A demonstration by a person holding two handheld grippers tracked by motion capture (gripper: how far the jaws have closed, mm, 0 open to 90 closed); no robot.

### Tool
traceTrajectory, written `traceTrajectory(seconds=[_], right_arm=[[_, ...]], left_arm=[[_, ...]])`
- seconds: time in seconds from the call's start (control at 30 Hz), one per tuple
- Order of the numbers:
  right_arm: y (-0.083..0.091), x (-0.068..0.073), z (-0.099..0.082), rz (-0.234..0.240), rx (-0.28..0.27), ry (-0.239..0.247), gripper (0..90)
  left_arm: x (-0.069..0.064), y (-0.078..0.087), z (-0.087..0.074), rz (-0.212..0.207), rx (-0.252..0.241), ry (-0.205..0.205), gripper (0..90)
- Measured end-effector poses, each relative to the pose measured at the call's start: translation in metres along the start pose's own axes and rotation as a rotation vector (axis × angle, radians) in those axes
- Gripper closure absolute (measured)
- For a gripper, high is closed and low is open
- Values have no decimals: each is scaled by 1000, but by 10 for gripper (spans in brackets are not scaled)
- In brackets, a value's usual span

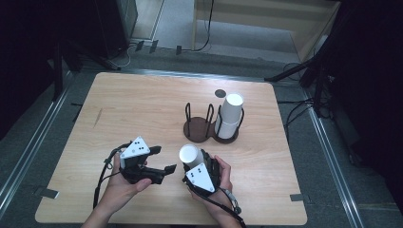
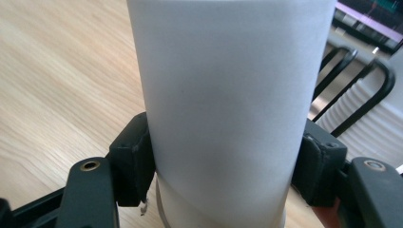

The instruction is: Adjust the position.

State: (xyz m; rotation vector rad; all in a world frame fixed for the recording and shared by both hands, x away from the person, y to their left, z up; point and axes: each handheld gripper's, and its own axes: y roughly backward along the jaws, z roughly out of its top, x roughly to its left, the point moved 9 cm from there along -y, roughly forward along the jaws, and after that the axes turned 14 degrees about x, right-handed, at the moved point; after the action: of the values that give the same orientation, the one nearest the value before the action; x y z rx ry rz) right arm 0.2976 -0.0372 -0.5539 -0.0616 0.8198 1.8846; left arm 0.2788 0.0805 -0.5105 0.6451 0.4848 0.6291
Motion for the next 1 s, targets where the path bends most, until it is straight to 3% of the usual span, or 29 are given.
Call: traceTrajectory(seconds=[0.1, 0.2, 0.7, 1.0], right_arm=[[0, 4, -1, -36, -8, 72, 333], [-1, 8, -1, -45, -13, 111, 333], [2, 22, 0, -4, -27, 161, 332], [4, 30, 1, 34, -46, 191, 327]], left_arm=[[-3, -2, 0, -11, 11, -10, 156], [-6, -3, -1, -9, 20, -25, 161], [-14, -11, -3, 41, 63, -99, 221], [-19, -13, -5, 43, 81, -132, 269]])
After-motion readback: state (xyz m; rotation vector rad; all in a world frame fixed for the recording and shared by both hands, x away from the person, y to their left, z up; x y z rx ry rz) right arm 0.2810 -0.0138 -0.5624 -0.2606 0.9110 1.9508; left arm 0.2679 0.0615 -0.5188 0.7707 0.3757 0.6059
